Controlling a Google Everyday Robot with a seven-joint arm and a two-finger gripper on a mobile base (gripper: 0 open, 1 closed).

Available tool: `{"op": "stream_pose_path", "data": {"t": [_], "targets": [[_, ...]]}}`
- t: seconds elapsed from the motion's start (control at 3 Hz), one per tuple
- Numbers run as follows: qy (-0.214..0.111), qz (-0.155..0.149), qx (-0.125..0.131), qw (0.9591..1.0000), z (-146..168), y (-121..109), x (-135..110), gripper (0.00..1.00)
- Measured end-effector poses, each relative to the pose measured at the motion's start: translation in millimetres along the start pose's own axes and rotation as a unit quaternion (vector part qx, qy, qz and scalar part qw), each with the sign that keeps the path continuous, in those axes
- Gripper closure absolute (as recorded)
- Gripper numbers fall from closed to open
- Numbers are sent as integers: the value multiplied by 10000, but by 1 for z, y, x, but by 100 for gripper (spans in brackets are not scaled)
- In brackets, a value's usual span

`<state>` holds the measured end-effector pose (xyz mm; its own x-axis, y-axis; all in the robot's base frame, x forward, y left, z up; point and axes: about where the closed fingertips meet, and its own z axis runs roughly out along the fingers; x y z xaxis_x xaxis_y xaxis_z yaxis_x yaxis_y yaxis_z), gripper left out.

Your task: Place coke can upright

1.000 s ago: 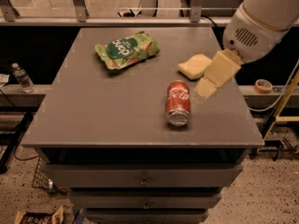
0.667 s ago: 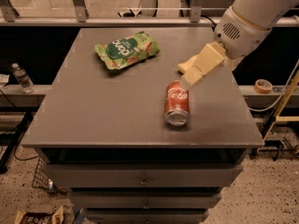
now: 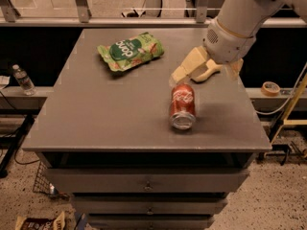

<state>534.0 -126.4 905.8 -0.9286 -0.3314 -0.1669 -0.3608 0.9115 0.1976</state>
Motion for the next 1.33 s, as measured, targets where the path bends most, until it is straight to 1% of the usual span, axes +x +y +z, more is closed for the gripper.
{"op": "stream_pose_path", "data": {"t": [0.33, 0.67, 1.0, 1.33], "targets": [[257, 647, 307, 9971, 20, -2, 0, 0], [459, 855, 443, 9943, 35, 5, -5, 0], [647, 855, 636, 9922, 48, 19, -13, 0], [775, 850, 736, 9906, 58, 26, -18, 0]]}}
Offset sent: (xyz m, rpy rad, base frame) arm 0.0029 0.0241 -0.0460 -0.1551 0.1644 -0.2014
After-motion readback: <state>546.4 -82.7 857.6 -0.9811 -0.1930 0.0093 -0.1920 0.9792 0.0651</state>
